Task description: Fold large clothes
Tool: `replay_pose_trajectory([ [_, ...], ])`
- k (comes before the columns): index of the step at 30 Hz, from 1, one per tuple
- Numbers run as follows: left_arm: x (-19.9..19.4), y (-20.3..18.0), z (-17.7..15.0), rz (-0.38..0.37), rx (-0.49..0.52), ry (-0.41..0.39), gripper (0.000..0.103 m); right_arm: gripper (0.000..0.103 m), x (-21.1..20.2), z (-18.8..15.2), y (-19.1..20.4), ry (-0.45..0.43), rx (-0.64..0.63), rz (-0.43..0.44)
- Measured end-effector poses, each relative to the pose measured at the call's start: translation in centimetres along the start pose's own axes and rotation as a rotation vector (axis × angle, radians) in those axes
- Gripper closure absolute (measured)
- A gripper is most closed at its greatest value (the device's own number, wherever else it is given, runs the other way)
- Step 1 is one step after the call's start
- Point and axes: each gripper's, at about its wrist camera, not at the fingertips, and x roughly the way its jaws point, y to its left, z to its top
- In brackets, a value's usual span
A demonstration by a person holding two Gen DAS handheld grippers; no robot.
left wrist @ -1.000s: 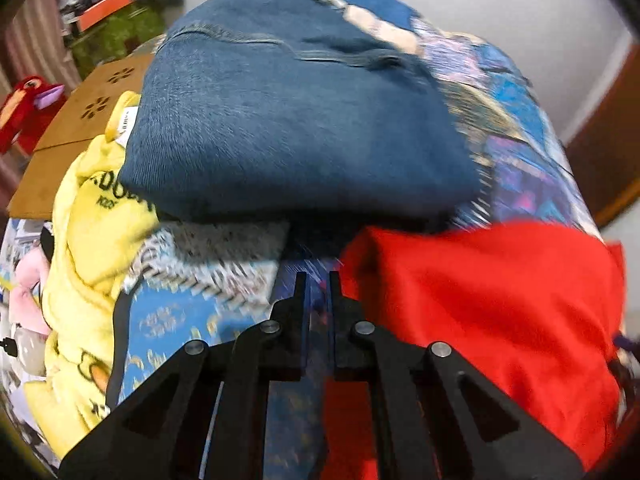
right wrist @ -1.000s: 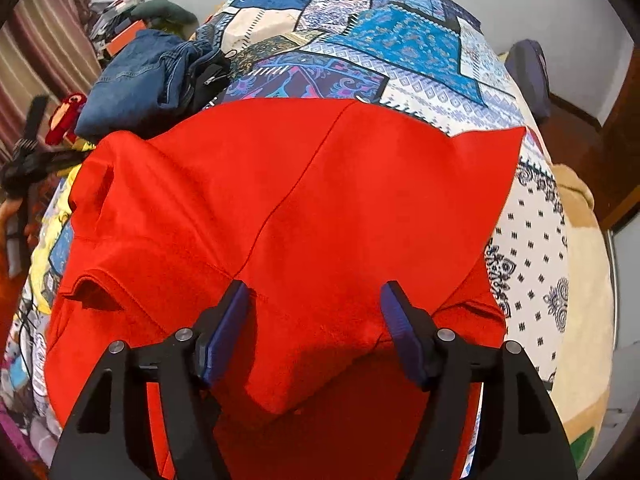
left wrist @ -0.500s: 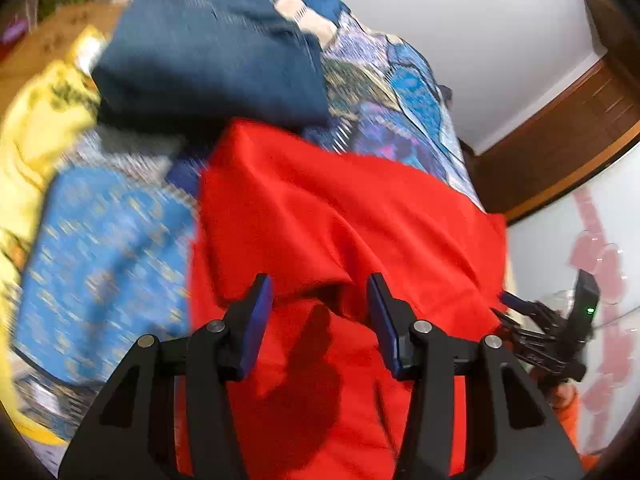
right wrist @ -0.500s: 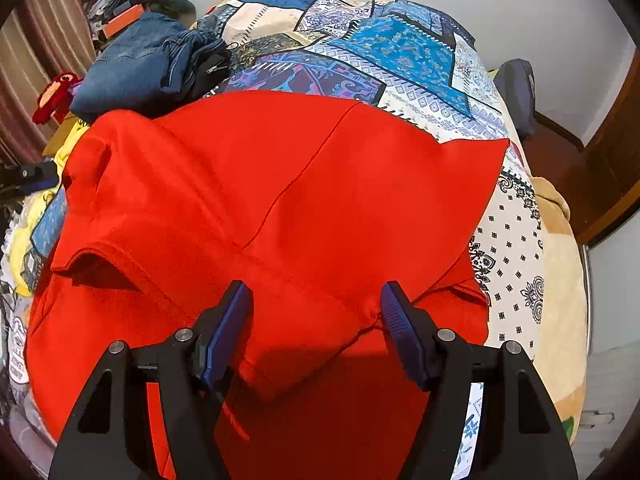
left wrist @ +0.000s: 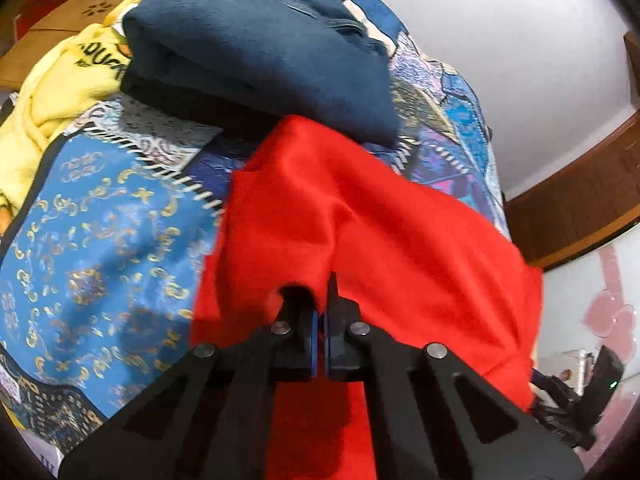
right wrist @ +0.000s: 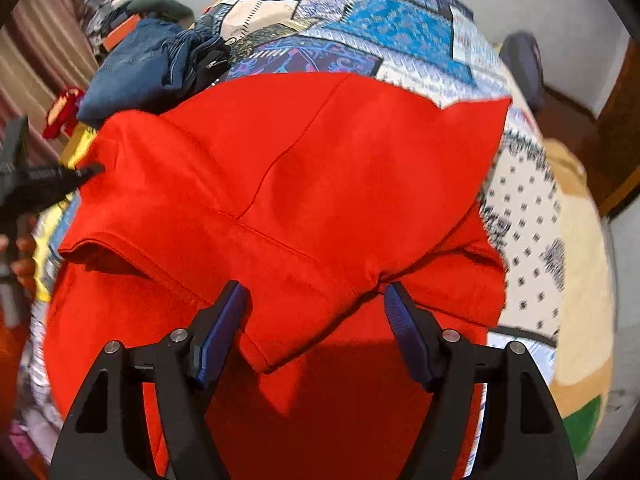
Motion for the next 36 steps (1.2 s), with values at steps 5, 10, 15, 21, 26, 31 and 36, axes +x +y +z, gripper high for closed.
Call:
replay_pose_trajectory([
  [5, -0.6, 1.6, -0.3, 0.044, 0.003, -0.006, 0.102, 0.034, -0.5, 0.2, 0.1, 0.006, -0.002, -0.017],
  [10, -1.2, 1.3, -1.4, 0.076, 0.098, 0.032, 0.102, 0.034, -1.6, 0.1, 0.7, -0.038, -0.042, -0.07],
  [15, -1.2, -1.2, -4.5, 0.223, 0.348, 0.066, 0.09, 0.034, -0.8, -0.5, 0.1, -0.014, -0.014, -0.07],
  [21, -2.9, -1.6, -5.8, 0.294, 0.425, 0.064, 0.068, 0.034, -3.1, -1.1, -0.2, -0.039, -0.011, -0.094],
  [26, -6.2, 0.2, -5.9, 0.31, 0.377, 0.028, 0.045, 0.034, -5.6, -1.9, -0.5, -0.076, -0.045, -0.157],
  [31, -8.1, 2.2, -6.8, 0.295, 0.33, 0.046, 0.037, 0.034, -7.0, -3.3, -1.7, -0.076, -0.034, -0.157],
  [36, -7.8, 4.2, -8.7, 0.217, 0.257, 0.16, 0.037, 0.034, -7.1, -5.0, -3.6, -0.027, 0.013, -0.146],
])
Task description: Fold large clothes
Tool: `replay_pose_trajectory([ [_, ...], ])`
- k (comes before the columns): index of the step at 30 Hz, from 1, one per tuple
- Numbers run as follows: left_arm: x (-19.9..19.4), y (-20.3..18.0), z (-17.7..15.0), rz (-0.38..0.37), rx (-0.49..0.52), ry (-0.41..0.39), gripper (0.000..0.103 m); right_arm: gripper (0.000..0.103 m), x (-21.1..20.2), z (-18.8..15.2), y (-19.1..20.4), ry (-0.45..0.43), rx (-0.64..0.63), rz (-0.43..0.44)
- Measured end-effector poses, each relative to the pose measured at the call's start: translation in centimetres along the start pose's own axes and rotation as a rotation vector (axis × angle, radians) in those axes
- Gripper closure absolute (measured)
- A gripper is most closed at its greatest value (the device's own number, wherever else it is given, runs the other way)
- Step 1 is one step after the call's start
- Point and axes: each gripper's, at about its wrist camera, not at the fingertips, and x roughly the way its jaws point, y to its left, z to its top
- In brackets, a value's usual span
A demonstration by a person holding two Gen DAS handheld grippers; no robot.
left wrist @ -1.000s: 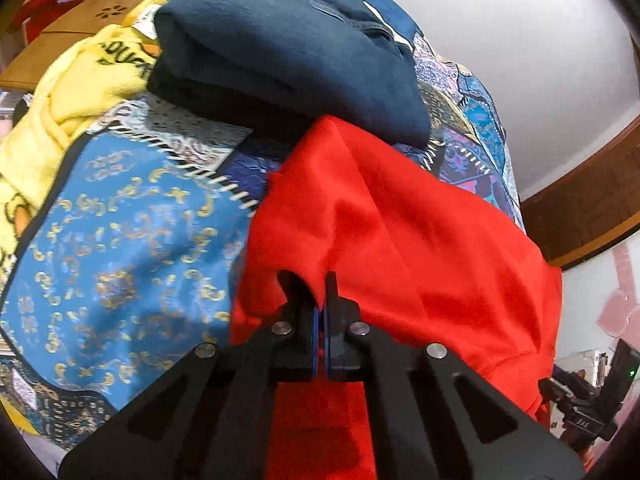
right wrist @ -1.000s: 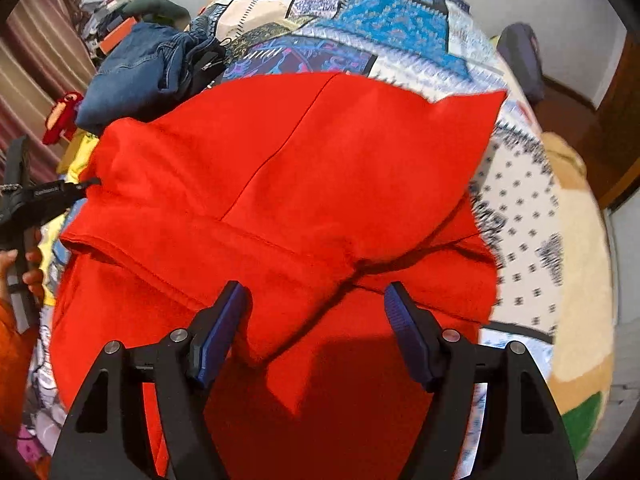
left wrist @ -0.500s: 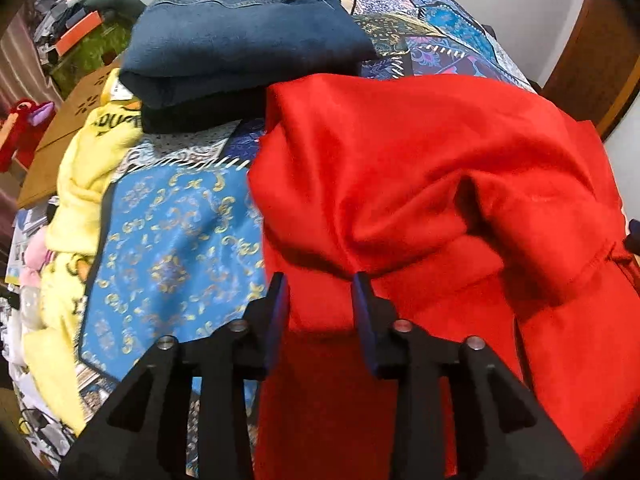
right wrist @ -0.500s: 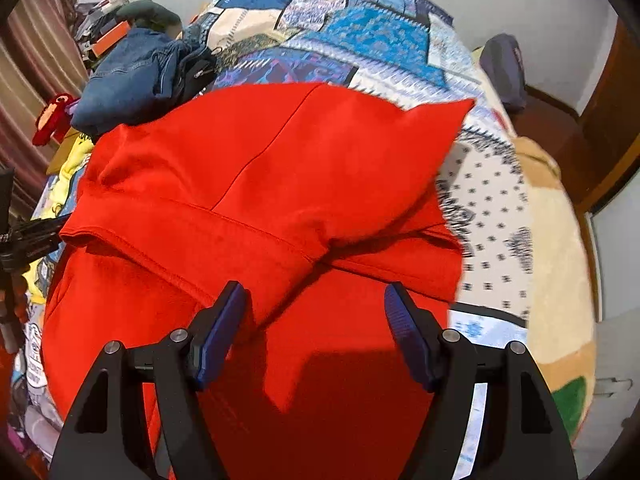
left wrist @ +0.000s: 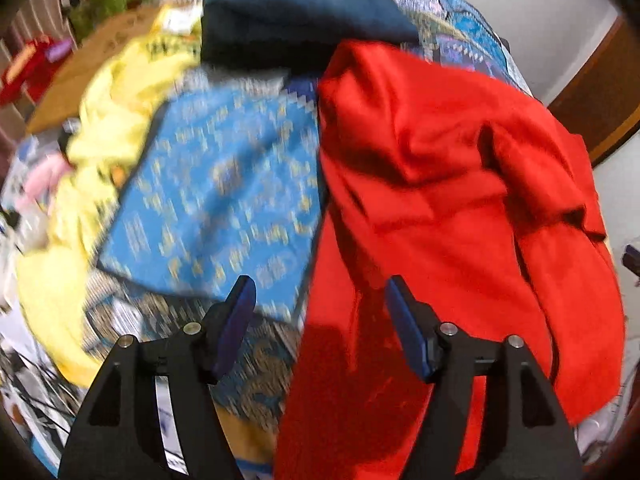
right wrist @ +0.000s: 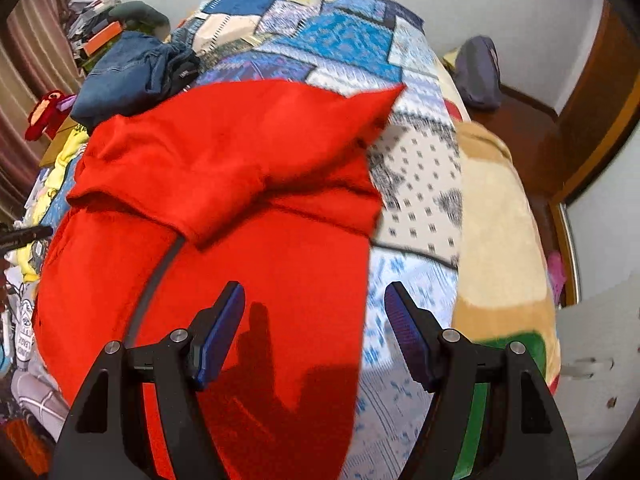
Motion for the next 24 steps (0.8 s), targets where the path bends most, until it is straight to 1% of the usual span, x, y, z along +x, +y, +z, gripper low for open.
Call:
replay_pose_trajectory([
  [1, 0.4, 0.2, -0.6, -0.034, -0.018, 0.03, 0.037, 0.034, 0.1, -0.3, -0.3, 0.012, 0.01, -0.004],
  [3, 1.1, 0.6, -1.5, -0.076, -0.046, 0.06, 0.037, 0.034, 0.2, -0.8, -0.7, 0.025, 0.024, 0.0],
  [6, 2.3, 1.0, -2.5, -0.081, -0.065, 0.098, 0.036, 0.034, 0.5, -1.7, -1.2, 0.051, 0.044, 0.034],
  [8, 3.2, 1.7, -3.2, -0.092, -0.108, 0.122, 0.036, 0.034, 1.0, -2.3, -1.4, 0.073, 0.057, 0.053],
  [10, 3.5, 2.5, -3.7, -0.146, -0.17, 0.131, 0.036, 0.034, 1.4, -3.0, -1.7, 0.081, 0.084, 0.083],
  [12, 3.4, 3.0, -4.2, -0.22, -0.229, 0.132, 0.037, 0.034, 1.4, -3.4, -1.9, 0.073, 0.11, 0.102],
  [14, 3.1, 2.8, -4.8, -0.269, -0.239, 0.13, 0.038, 0.034, 1.4, -3.5, -1.7, 0.067, 0.114, 0.127],
  [16, 2.7, 2.1, -5.2, -0.281, -0.213, 0.117, 0.047, 0.034, 1.6, -3.5, -1.4, 0.066, 0.114, 0.16],
  [17, 2.4, 1.7, -5.4, -0.288, -0.202, 0.111, 0.054, 0.034, 1.8, -3.6, -1.3, 0.066, 0.115, 0.17],
  [18, 2.2, 1.5, -5.6, -0.305, -0.202, 0.107, 0.064, 0.035, 2.1, -3.6, -1.3, 0.072, 0.12, 0.182],
  [19, 2.1, 1.2, -5.8, -0.32, -0.207, 0.107, 0.069, 0.036, 2.4, -3.5, -1.4, 0.079, 0.13, 0.192],
  [21, 1.7, 0.9, -5.9, -0.325, -0.205, 0.105, 0.088, 0.051, 2.8, -3.6, -1.9, 0.095, 0.172, 0.252],
  [22, 1.4, 0.7, -6.0, -0.322, -0.198, 0.103, 0.093, 0.055, 2.9, -3.6, -2.0, 0.101, 0.183, 0.274],
  [23, 1.2, 0.5, -6.0, -0.321, -0.193, 0.104, 0.096, 0.067, 2.8, -3.5, -1.9, 0.103, 0.184, 0.286],
  [24, 0.8, 0.2, -5.9, -0.321, -0.189, 0.101, 0.098, 0.083, 2.6, -3.3, -1.8, 0.106, 0.178, 0.293],
])
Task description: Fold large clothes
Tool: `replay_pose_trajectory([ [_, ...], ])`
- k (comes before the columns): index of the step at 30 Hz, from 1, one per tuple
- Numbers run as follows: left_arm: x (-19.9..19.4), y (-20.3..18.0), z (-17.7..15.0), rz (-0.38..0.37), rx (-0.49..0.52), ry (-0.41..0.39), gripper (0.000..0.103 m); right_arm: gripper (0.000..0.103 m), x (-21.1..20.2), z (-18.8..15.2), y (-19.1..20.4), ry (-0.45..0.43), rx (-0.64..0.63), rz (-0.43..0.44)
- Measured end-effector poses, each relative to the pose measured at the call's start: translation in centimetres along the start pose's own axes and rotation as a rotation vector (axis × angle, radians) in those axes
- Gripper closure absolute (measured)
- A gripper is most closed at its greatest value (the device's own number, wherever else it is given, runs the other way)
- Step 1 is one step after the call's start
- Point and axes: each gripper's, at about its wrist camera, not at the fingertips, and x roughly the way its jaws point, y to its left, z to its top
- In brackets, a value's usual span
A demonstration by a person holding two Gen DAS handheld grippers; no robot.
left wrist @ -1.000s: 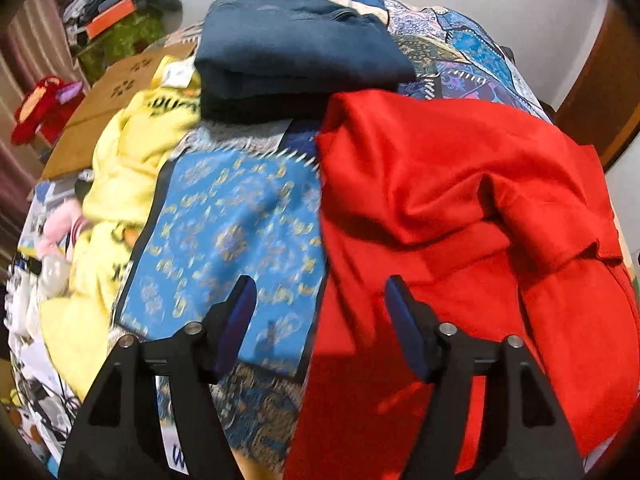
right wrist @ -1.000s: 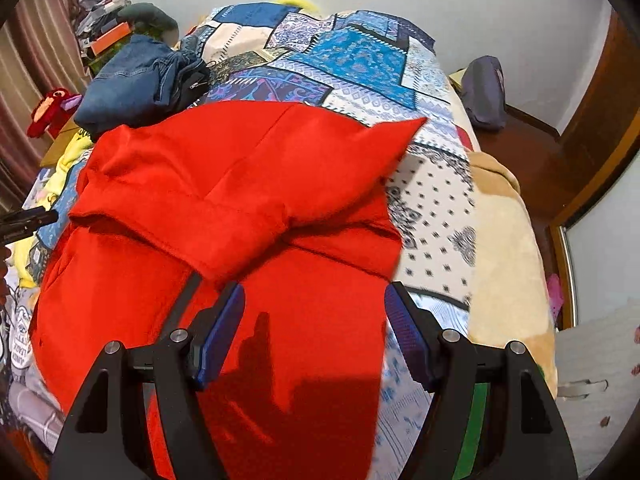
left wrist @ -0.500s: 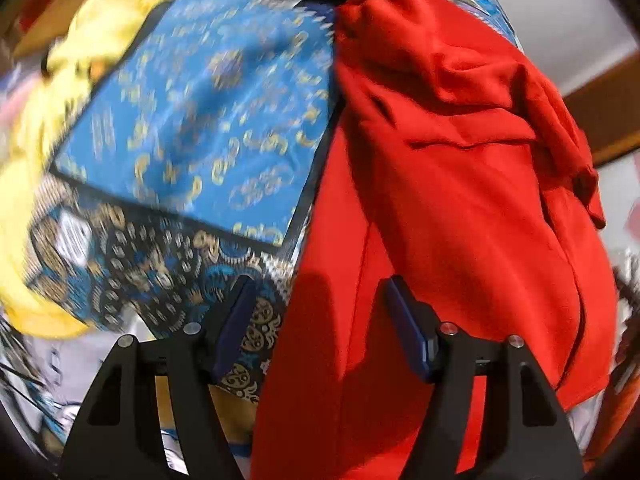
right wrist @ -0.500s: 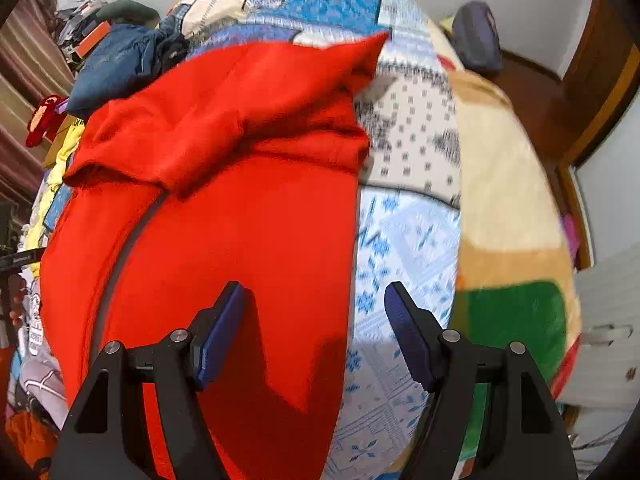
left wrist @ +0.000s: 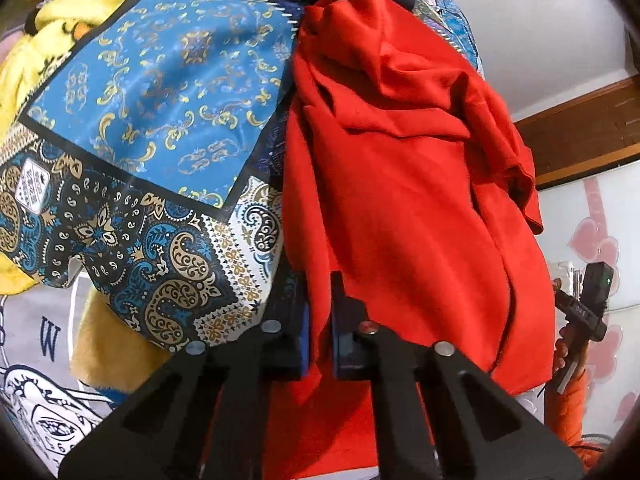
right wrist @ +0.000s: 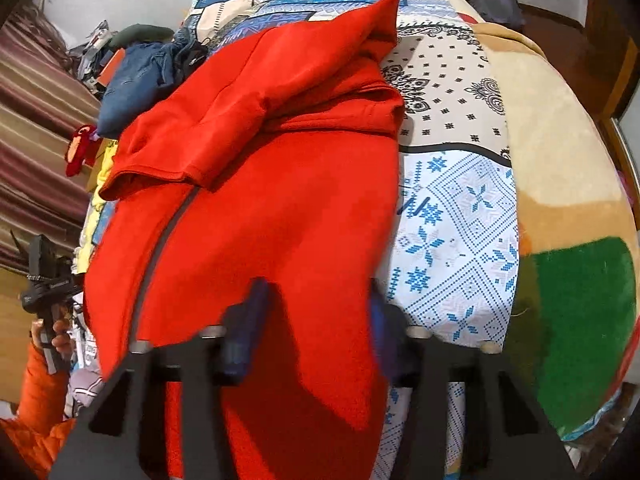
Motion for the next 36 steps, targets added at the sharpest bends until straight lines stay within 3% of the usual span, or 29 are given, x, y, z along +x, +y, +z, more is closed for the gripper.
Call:
replay_pose_trajectory([
  [2, -0.9, -0.7, 0.4, -0.017, 0.015, -0.014, 0.099, 0.09, -0.3, 0.2, 0.7, 0.001, -0.016, 0.012],
  [11, -5.7, -6.5, 5.4, -0.066, 0.114, -0.175, 0.1, 0.091, -3.8, 3.6, 4.6, -0.153, -0.128, -0.003],
  [15, -8.4, -7.8, 9.0, -0.14, 0.098, -0.249, 0.1, 0.091, -5.1, 6.6, 4.5, -0.226, -0.118, 0.007],
  [20, -9.2, -8.6, 13.7, -0.158, 0.059, -0.334, 0.1, 0.091, -5.1, 11.1, 4.0, -0.279, -0.083, 0.004],
  [25, -6.7, -6.8, 19.2, -0.036, -0.022, -0.387, 0.1, 0.091, -2.7, 15.5, 1.9, -0.277, -0.017, -0.028],
  [27, -4.6, -5.3, 21.1, 0.049, -0.055, -0.384, 0.1, 0.091, -0.7, 17.1, 0.6, -0.255, 0.017, -0.022],
  [29, -2.6, -4.3, 22.1, 0.086, -0.069, -0.366, 0.1, 0.091, 1.1, 18.1, 0.0, -0.229, 0.019, -0.043],
  [34, 2.4, -3.4, 23.5, 0.205, -0.023, -0.305, 0.1, 0.089, 5.3, 19.6, -0.7, -0.172, -0.007, -0.097],
  [36, 3.9, -3.4, 23.5, 0.244, 0.01, -0.276, 0.099, 0.083, 6.0, 19.7, -0.4, -0.155, -0.043, -0.127],
])
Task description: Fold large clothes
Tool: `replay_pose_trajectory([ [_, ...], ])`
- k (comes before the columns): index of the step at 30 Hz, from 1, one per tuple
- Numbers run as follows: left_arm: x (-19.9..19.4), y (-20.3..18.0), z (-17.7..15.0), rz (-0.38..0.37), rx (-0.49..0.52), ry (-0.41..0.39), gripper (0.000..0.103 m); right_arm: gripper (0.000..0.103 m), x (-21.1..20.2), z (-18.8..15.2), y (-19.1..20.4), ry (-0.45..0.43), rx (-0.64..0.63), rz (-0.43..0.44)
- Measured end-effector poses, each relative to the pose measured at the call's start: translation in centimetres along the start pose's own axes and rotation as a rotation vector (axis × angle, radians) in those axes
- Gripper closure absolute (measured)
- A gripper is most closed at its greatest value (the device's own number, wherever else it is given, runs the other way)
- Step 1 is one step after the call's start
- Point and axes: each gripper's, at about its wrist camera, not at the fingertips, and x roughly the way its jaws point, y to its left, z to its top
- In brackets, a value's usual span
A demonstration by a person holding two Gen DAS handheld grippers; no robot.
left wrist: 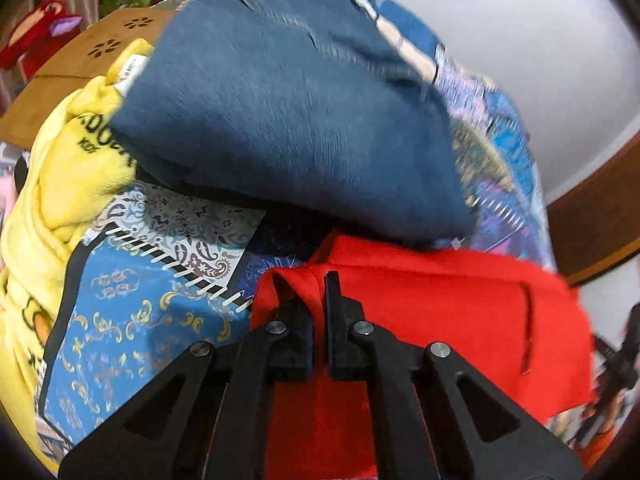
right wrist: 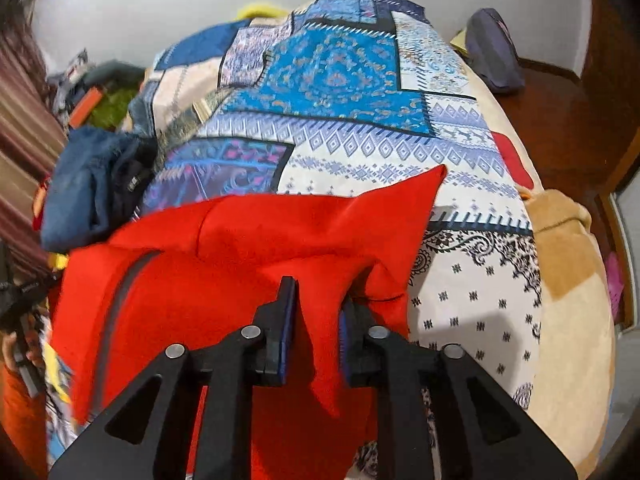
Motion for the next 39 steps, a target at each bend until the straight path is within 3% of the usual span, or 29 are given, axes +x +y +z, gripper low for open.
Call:
replay_pose_trajectory([
  [5, 0.4, -1.0, -1.0, 0.09, 0.119, 0.026, 0.088, 0.075, -1.1, 0.3, 0.9, 0.049, -0.098, -0.059],
  [9, -2.6, -1.8, -2.0, 0.186, 0.232, -0.034, 0.059, 0.061, -4.3, -0.5, 2.4, -0.014, -0.208, -0.214],
  [12, -5.8, -1.7, -2.8, 0.191, 0.257, -0.087, 0.045, 0.061, -6.7, -1.8, 3.1, -0.041, -0.235, -0.209],
  [18, -10.3, -3.8, -4.9, 0.127, 0.3, -0.154, 0.036, 0.061, -9.3, -5.0, 5.7, -0.031, -0.259, -0.105],
  [22, -11.5, -5.6, -7.4, 0.075, 0.356, -0.138, 0.035, 0.06, -9.0, -7.6, 8.0, 0.002, -0.285, -0.028],
  [32, -7.3, -9.6, -12.7, 0.002, 0.445, 0.005, 0.035, 0.06, -4.5, -11.0, 11.0, 0.111, -0.268, 0.088],
  [36, -5.4, -10.0, -12.4, 0.048, 0.434, 0.002, 0.035, 0.06, -2.5, -10.3, 11.2, 0.125, -0.234, 0.094],
  [39, -4.9, -9.0, -10.9, 0.086, 0.374, -0.028, 0.035, 0.06, -1.5, -9.4, 10.8, 0.103, -0.229, 0.039],
])
